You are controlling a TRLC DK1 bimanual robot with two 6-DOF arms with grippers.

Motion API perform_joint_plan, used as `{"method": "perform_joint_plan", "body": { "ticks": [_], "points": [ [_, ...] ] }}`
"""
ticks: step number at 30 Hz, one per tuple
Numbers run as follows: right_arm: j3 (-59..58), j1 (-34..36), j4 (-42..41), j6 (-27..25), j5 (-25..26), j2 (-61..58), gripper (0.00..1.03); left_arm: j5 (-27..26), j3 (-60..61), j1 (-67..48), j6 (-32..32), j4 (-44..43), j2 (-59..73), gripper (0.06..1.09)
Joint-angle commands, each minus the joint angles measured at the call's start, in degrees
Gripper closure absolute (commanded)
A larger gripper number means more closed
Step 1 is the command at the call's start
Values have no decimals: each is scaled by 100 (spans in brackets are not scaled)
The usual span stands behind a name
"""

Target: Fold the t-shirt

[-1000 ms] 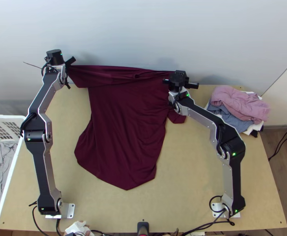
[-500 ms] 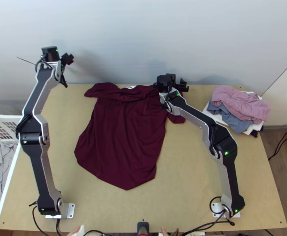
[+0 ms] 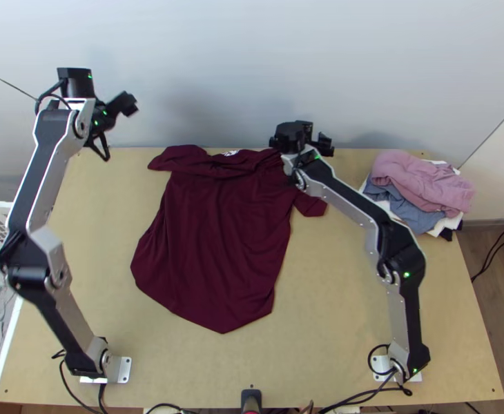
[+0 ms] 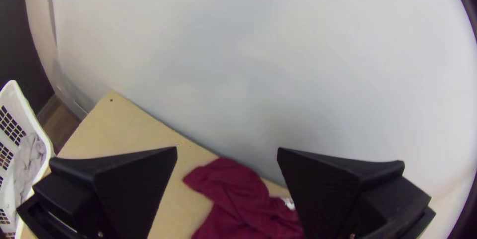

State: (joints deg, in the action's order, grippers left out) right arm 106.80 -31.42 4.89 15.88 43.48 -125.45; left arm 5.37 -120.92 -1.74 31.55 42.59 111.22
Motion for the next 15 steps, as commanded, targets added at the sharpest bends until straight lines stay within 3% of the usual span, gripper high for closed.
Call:
{"method": "perform_joint_plan", "body": {
  "ticks": [1,15],
  "points": [
    [-204,215,505,363,-349,662,10,-115,1211,-582,-413,514,-1287,11],
    [-468,312,2342,354,-349,1717,4,-9,3031,-2797,-720,540,-2069,11]
  ]
}}
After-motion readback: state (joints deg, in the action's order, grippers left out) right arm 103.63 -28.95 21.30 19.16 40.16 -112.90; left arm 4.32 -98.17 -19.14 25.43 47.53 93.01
